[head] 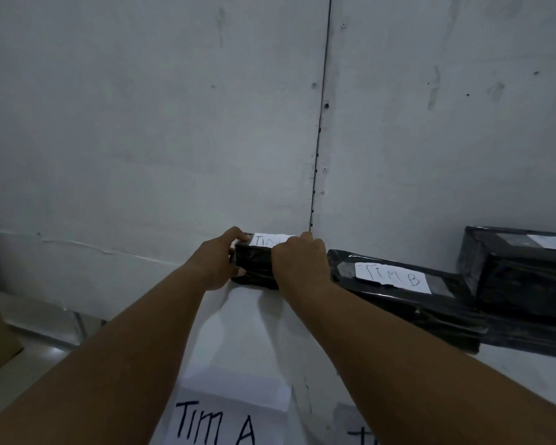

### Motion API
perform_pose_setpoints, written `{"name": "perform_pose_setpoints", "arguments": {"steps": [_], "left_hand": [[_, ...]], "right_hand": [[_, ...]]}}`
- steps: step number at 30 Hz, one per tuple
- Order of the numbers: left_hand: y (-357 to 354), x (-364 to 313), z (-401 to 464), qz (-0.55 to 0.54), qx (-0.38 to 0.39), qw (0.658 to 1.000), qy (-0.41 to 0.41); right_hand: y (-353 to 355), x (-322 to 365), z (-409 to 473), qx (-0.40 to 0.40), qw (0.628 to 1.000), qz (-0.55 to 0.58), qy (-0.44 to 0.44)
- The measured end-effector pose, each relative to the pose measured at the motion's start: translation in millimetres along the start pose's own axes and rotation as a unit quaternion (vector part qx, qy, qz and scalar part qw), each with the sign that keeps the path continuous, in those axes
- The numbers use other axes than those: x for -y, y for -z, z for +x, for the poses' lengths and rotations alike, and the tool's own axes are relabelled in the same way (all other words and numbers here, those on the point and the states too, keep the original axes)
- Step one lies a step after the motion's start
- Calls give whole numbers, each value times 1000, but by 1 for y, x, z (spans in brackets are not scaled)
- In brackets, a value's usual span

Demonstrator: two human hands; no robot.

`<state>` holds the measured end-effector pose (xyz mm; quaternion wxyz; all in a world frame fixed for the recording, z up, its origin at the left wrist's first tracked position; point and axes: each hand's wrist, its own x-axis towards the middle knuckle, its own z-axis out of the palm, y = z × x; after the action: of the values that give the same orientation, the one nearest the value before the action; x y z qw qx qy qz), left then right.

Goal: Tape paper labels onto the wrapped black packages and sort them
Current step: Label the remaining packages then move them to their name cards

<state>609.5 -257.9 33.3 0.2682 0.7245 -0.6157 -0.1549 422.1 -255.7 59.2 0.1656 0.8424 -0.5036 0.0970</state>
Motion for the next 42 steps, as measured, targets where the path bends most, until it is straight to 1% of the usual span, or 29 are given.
{"name": "perform_pose_setpoints", "arguments": {"steps": [3, 7, 9, 12, 14, 15, 17, 20, 22, 25, 28, 33, 38, 42], "left_hand": [[0, -3, -3, 16, 8, 1000, -1], [4, -14, -10, 63, 6, 998, -10], [9, -24, -18, 74, -20, 997, -11], [22, -41, -31, 49, -74, 996, -11], [32, -53, -42, 53, -110, 992, -38], [36, -60, -48, 58, -116, 990, -57], [41, -77, -64, 53, -98, 990, -88], [37, -106, -92, 46, -39, 991, -116], [25, -122, -106, 68, -4, 989, -129], [-3, -136, -116, 103, 60, 987, -110], [-31, -146, -121, 80, 96, 988, -92], [-57, -157, -128, 46, 98, 990, -85], [-65, -159, -125, 35, 57, 994, -82], [-68, -162, -123, 35, 42, 996, -77]], "right_hand": [[0, -1, -2, 8, 1000, -4, 2], [11, -9, -4, 54, 999, -2, 3], [25, -17, -6, 69, 997, 28, -1], [51, -31, -19, 44, 994, 104, -9], [68, -45, -37, 29, 990, 136, -21], [75, -55, -49, 30, 989, 142, -28], [83, -75, -76, 46, 988, 141, -47], [81, -106, -117, 71, 986, 135, -71], [75, -124, -141, 83, 984, 128, -89], [62, -144, -169, 101, 982, 117, -111], [46, -156, -184, 103, 979, 120, -125], [27, -162, -189, 66, 976, 166, -121], [12, -163, -181, 45, 987, 109, -109], [9, -166, -174, 28, 992, 75, -98]]}}
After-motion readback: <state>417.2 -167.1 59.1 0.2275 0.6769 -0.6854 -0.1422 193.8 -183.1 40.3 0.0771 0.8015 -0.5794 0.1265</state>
